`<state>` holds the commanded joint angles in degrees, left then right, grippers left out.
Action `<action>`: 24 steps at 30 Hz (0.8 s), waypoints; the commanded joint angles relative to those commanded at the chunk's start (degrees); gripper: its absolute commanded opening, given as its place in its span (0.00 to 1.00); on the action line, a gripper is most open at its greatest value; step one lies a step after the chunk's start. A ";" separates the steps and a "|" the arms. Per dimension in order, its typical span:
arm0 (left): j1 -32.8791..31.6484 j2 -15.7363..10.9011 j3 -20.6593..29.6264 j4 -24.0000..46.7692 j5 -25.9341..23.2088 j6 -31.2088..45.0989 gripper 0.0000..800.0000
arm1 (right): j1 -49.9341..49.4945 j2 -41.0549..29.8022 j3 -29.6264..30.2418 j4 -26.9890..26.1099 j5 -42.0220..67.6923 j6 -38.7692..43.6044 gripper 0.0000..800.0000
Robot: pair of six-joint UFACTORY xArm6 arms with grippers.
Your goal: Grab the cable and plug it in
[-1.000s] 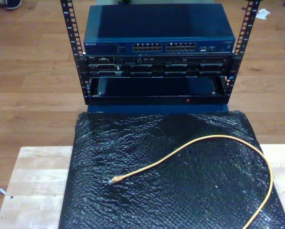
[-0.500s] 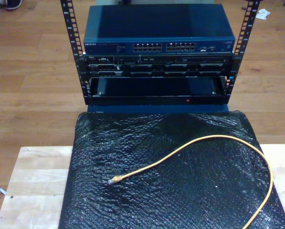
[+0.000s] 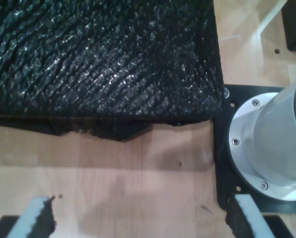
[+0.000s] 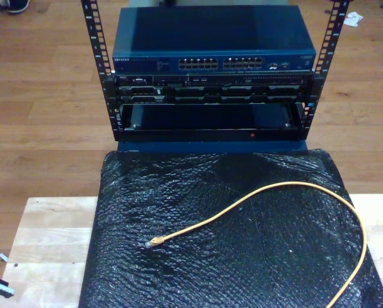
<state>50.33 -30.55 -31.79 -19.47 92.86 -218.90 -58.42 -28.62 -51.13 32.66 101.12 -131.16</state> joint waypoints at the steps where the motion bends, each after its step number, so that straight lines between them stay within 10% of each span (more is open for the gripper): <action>1: 0.00 0.00 -0.35 -0.53 -0.09 -0.26 1.00 | 0.35 0.26 -0.53 0.70 0.00 0.79 1.00; 24: -5.63 -0.09 0.09 -4.57 0.00 -6.15 1.00 | 18.64 7.12 -11.43 4.92 -1.05 13.98 0.99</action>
<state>44.70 -30.64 -31.70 -24.04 92.86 -225.05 -39.78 -21.49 -62.56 37.58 100.07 -117.19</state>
